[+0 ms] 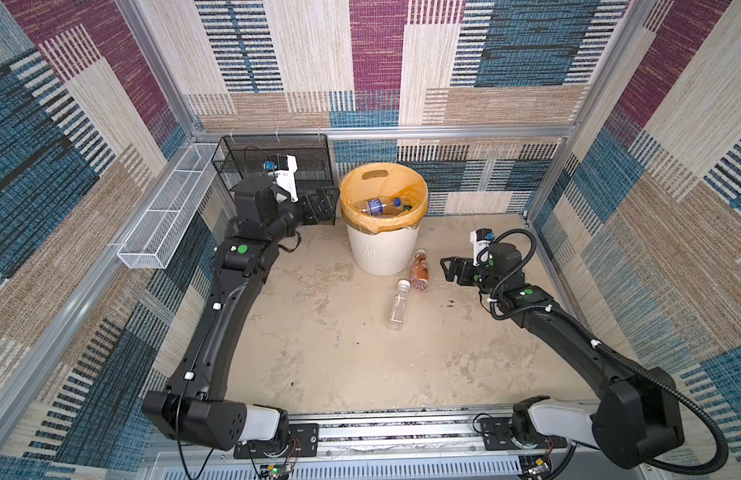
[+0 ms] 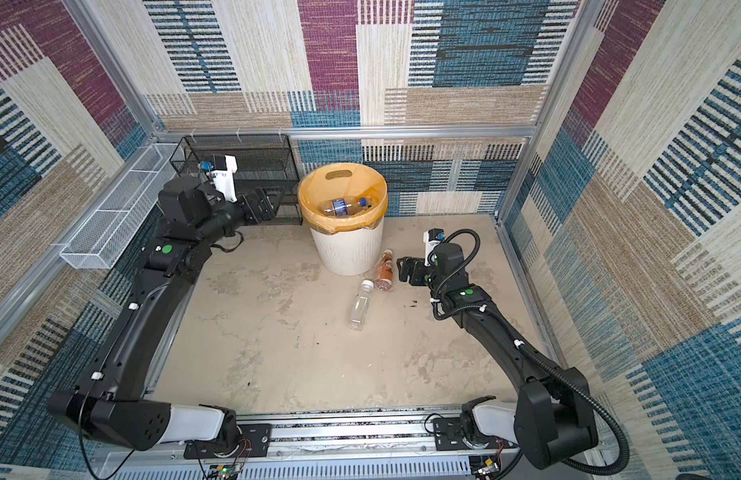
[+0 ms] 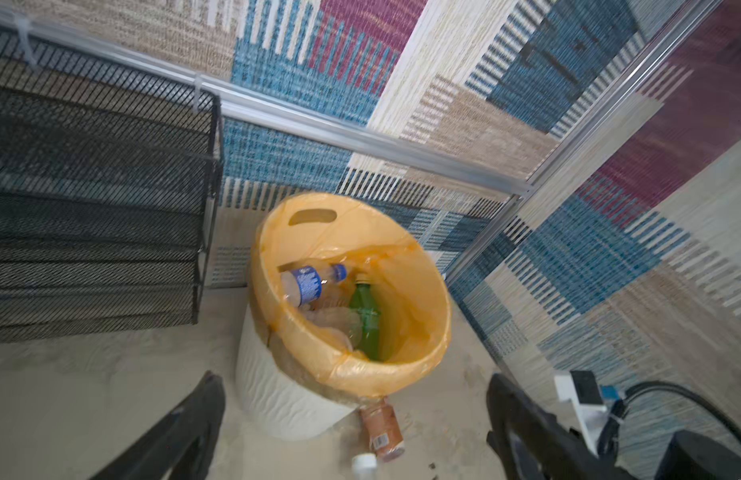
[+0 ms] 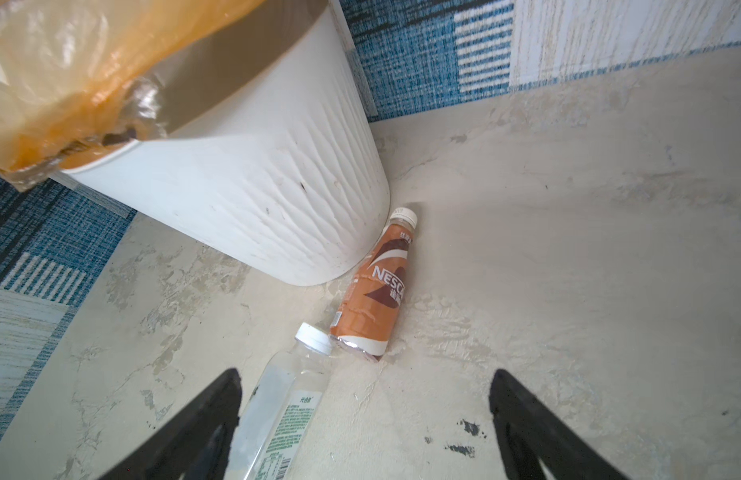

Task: Throw the plastic bottles in the bin
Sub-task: 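Withdraw the left gripper while the right gripper reaches toward the lime-labelled bottle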

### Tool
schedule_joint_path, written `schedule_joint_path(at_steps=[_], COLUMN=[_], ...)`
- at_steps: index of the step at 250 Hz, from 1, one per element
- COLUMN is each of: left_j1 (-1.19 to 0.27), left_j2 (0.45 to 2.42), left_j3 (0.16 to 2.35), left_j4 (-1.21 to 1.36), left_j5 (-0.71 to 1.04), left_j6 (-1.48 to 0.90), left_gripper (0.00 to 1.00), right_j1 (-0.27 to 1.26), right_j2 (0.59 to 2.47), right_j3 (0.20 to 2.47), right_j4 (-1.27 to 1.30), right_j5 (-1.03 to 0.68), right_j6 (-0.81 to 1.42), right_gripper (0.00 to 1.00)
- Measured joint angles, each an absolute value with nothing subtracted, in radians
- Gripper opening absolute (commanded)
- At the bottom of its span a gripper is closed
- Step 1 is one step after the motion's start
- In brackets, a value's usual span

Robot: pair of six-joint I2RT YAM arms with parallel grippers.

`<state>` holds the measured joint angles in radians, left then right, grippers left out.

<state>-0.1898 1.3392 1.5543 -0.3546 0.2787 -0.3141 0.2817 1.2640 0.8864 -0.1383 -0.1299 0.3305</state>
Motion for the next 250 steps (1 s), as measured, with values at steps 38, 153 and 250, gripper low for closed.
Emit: schedule_joint_path(at_steps=[38,153,250], left_j1=[-0.165,-0.109,-0.06], left_j2=[1.2,1.132,1.114], left_j3=[1.312,0.98,0.965], left_j4=[-0.388,-0.293,-0.248], left_j5=[0.203,0.135,0.195], left_j6=[-0.186,-0.14,-0.209], left_gripper=[0.98,0.96,0.94], right_j1=[0.356,0.661,0.73], right_j2=[1.292,1.506,1.705], right_j3=[0.867,0.916,1.026], right_j4=[-0.158,-0.205,-0.207], right_j5=[-0.093,0.053,0.092], right_j6=[0.387,0.625,0.691], right_gripper=[0.95,0.93,0.85])
